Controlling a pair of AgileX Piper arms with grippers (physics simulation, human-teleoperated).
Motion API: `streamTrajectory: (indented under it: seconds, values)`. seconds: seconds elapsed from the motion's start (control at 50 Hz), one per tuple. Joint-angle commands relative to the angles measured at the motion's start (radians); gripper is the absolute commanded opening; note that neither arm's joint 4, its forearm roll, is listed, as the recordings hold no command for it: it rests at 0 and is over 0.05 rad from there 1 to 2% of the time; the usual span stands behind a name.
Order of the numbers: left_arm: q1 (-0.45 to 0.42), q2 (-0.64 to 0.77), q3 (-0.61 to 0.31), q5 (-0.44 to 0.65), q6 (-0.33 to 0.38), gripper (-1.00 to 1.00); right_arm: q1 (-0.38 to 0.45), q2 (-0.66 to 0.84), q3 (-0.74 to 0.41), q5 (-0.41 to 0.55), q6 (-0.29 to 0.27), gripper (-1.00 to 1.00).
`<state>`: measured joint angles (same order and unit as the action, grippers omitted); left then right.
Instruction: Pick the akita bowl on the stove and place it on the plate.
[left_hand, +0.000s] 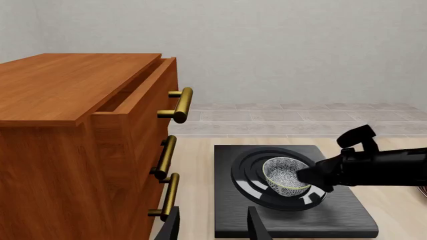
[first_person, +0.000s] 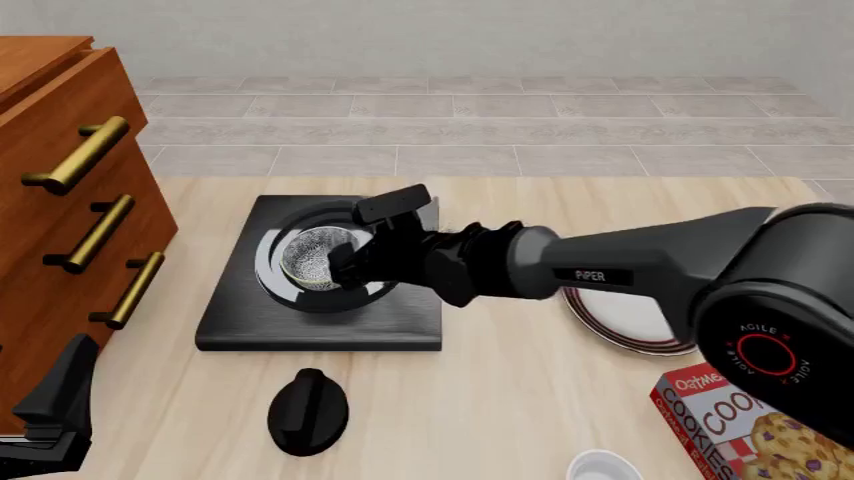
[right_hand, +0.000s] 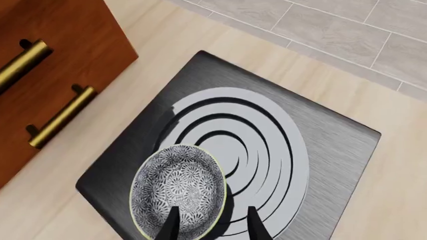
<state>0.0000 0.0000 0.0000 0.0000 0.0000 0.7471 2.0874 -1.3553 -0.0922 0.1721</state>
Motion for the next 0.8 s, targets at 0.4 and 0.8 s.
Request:
streamTrajectory:
  seconds: [0.4,0.8]
  values:
    - [0.000,0.000,0.000,0.000,0.000,1.00,0.009,0.097,-0.053,0.006,0.003,1.00]
    - [0.000,0.000,0.000,0.000,0.000,1.00,0.004,0.115,-0.068,0.018,-0.007,1.00]
